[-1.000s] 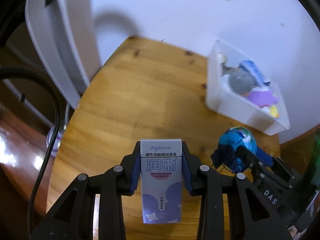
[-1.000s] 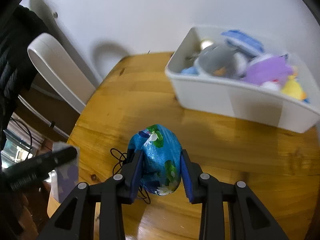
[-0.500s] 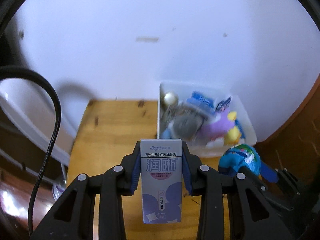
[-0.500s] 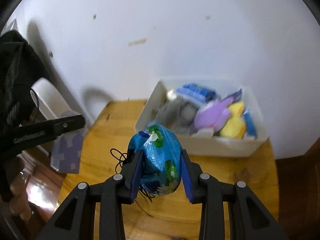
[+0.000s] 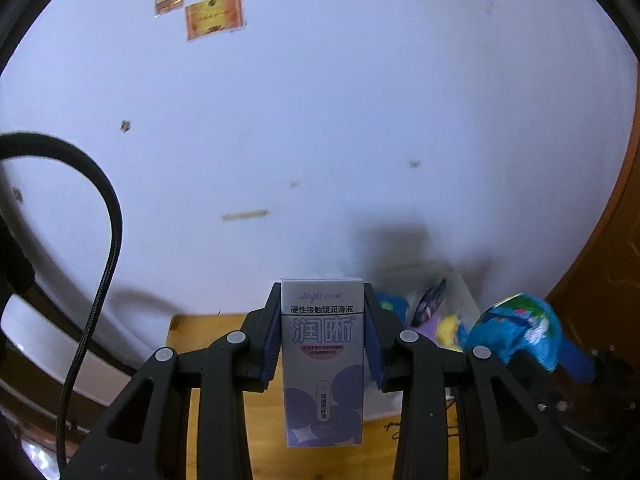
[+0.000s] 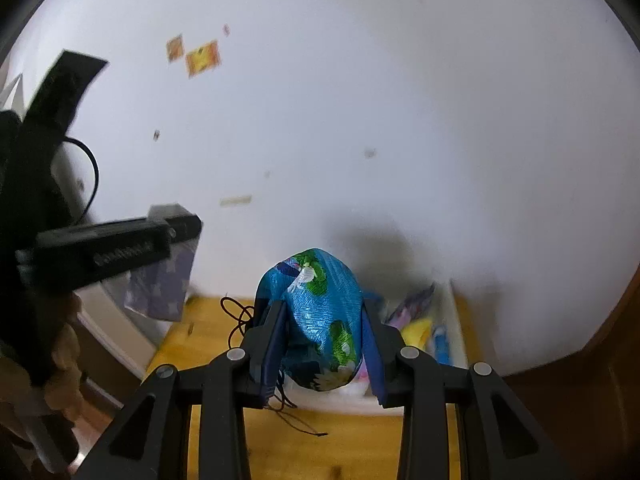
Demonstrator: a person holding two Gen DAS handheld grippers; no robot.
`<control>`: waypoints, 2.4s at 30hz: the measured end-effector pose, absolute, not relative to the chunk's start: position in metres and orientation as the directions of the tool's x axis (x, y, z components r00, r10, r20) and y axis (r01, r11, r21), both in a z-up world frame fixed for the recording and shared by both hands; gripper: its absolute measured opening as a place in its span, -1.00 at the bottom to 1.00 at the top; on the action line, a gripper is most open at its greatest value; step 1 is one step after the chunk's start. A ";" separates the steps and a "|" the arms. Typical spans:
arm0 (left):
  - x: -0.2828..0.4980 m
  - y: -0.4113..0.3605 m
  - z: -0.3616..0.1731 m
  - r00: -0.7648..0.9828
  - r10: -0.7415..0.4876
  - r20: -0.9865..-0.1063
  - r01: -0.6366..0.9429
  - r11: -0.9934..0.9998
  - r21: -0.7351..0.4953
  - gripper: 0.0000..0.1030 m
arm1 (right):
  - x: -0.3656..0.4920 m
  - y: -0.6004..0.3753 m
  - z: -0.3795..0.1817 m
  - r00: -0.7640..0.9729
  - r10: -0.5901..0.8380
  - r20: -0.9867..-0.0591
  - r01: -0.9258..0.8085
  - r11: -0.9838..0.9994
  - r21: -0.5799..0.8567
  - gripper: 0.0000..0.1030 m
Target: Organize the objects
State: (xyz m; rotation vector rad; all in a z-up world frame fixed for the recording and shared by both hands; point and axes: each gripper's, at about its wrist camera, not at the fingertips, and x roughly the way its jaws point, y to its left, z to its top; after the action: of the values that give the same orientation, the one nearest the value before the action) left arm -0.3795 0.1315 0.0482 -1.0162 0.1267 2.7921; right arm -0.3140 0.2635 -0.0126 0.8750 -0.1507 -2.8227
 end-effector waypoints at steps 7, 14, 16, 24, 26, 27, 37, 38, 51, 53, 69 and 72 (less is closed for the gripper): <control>-0.421 0.143 0.046 -0.751 0.129 -0.647 -0.200 -0.979 0.037 -0.26 | -0.344 0.278 0.016 -0.852 -0.140 -0.504 0.085 -0.988 0.131 -0.29; -0.456 0.157 0.013 -0.738 0.148 -0.659 -0.252 -0.965 0.066 -0.25 | -0.390 0.284 -0.007 -0.823 -0.125 -0.554 0.060 -0.989 0.133 -0.29; -0.467 0.161 -0.003 -0.717 0.159 -0.679 -0.270 -0.961 0.060 -0.25 | -0.402 0.281 -0.024 -0.803 -0.126 -0.583 0.060 -0.990 0.131 -0.29; -0.507 0.166 -0.067 -0.637 0.161 -0.754 -0.270 -0.963 0.022 -0.26 | -0.437 0.267 -0.107 -0.677 -0.202 -0.708 0.089 -0.977 0.193 -0.29; -0.515 0.167 -0.079 -0.625 0.153 -0.765 -0.267 -0.963 0.025 -0.25 | -0.443 0.264 -0.126 -0.642 -0.227 -0.732 0.097 -0.971 0.216 -0.29; -0.519 0.167 -0.086 -0.620 0.147 -0.771 -0.264 -0.964 0.028 -0.25 | -0.446 0.262 -0.136 -0.625 -0.239 -0.743 0.103 -0.969 0.225 -0.29; -0.546 0.154 -0.141 -0.554 0.122 -0.824 -0.234 -0.972 0.013 -0.25 | -0.451 0.254 -0.191 -0.581 -0.226 -0.782 0.122 -0.974 0.191 -0.29; -0.547 0.153 -0.145 -0.545 0.123 -0.829 -0.231 -0.973 0.007 -0.25 | -0.451 0.252 -0.192 -0.589 -0.208 -0.781 0.129 -0.978 0.163 -0.29; -0.537 0.154 -0.141 -0.558 0.137 -0.819 -0.202 -0.979 -0.026 0.44 | -0.423 0.239 -0.176 -0.677 -0.158 -0.719 0.171 -0.984 0.055 0.39; -0.533 0.151 -0.137 -0.561 0.144 -0.815 -0.204 -0.978 -0.032 0.44 | -0.408 0.236 -0.162 -0.701 -0.168 -0.693 0.184 -0.982 0.052 0.42; -0.427 0.118 -0.054 -0.591 0.211 -0.779 -0.246 -0.966 -0.076 0.45 | -0.337 0.232 -0.114 -0.760 -0.180 -0.624 0.181 -0.981 0.063 0.49; -0.399 0.109 -0.039 -0.603 0.223 -0.766 -0.252 -0.964 -0.083 0.45 | -0.315 0.233 -0.105 -0.769 -0.174 -0.615 0.176 -0.983 0.058 0.49</control>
State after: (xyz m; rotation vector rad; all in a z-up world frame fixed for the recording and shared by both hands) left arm -0.3995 0.1087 -0.0386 -1.2334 0.0486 2.5969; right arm -0.3155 0.2332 -0.1052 0.9692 0.0050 -2.7916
